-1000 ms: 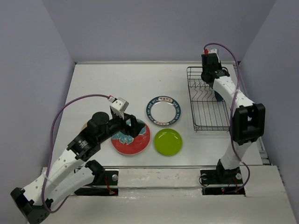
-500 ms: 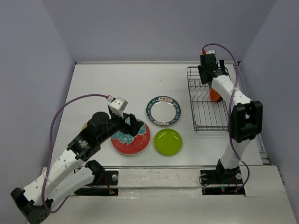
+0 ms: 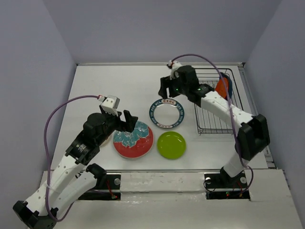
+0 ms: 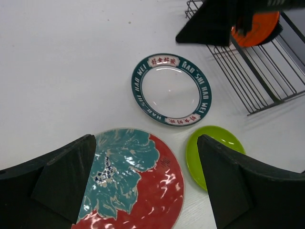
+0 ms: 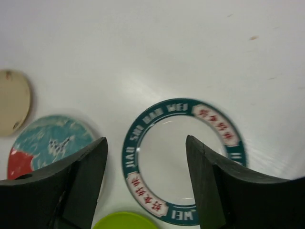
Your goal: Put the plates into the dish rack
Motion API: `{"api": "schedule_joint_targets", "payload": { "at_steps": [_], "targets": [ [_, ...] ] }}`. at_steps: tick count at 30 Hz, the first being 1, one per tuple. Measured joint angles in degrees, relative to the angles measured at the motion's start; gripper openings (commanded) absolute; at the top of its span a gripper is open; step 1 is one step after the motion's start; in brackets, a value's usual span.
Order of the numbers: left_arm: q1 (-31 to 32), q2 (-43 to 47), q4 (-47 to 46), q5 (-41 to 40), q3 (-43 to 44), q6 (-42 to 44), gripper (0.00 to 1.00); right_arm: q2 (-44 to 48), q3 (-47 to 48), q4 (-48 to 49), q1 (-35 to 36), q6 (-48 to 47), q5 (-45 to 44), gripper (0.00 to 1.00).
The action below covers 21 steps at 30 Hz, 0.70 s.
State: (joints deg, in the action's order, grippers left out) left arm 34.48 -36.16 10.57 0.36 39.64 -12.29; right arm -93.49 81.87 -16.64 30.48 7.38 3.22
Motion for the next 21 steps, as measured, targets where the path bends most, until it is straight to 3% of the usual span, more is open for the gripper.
{"api": "schedule_joint_targets", "payload": {
  "at_steps": [4,9,14,21],
  "targets": [
    [-2.8,3.3,-0.2,-2.4,0.0,-0.1,0.99,-10.7,-0.4,2.6,5.0,2.1,14.8,0.66],
    [-4.9,5.3,-1.3,-3.8,0.0,-0.2,0.99,-21.5,4.4,-1.2,6.7,-0.8,28.7,0.74],
    [-6.1,4.8,-1.5,-3.9,0.0,-0.2,0.99,-29.7,14.8,-4.8,7.6,-4.0,35.2,0.75],
    [-6.9,4.6,-1.7,-3.8,0.0,-0.2,0.99,-39.4,26.1,-8.7,9.9,-6.7,37.8,0.73]
  ]
}}
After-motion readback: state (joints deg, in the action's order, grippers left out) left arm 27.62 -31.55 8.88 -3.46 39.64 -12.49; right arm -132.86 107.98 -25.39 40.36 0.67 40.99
